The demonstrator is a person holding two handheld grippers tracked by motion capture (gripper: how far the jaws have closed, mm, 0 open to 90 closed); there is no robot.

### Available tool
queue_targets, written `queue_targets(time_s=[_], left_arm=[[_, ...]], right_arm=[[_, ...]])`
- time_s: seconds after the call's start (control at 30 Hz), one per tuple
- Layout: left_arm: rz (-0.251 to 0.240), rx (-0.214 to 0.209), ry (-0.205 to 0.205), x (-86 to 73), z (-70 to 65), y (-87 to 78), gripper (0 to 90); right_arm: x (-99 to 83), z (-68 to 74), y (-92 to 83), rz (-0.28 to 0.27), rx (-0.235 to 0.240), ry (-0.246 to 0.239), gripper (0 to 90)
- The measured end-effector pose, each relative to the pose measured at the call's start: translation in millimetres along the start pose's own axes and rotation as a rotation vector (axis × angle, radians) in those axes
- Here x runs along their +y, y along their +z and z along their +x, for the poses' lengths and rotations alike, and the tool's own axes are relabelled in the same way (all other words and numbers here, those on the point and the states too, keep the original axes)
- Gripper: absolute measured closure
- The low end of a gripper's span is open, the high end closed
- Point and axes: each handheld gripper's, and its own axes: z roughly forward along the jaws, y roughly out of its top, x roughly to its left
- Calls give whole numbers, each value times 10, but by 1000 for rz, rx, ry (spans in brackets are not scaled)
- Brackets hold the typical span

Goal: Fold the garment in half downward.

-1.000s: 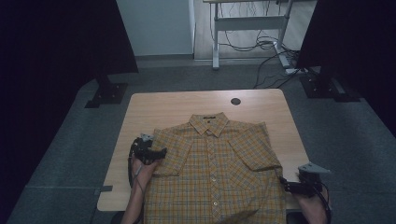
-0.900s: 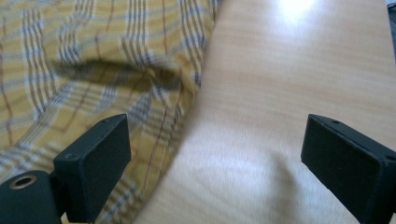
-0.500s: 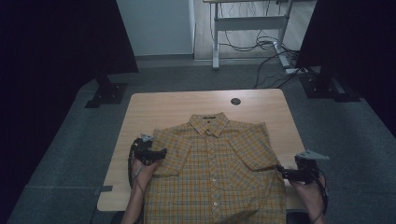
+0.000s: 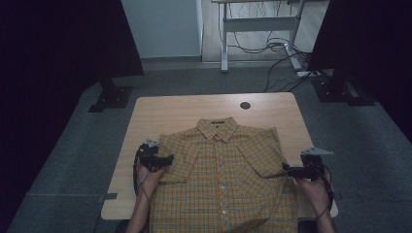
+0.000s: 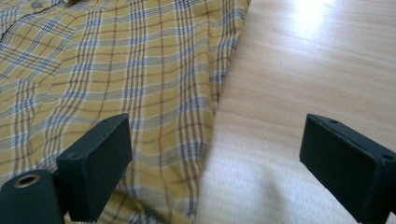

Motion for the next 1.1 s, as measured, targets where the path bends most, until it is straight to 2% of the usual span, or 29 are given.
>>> queue_targets(time_s=[0.7,1.1], left_arm=[[0,0,0,0,0,0,39],[1,0,0,0,1,0,39]], right_arm=[[299,18,353,15,19,-42,95],[381,-44,554,39,13,-35,110]])
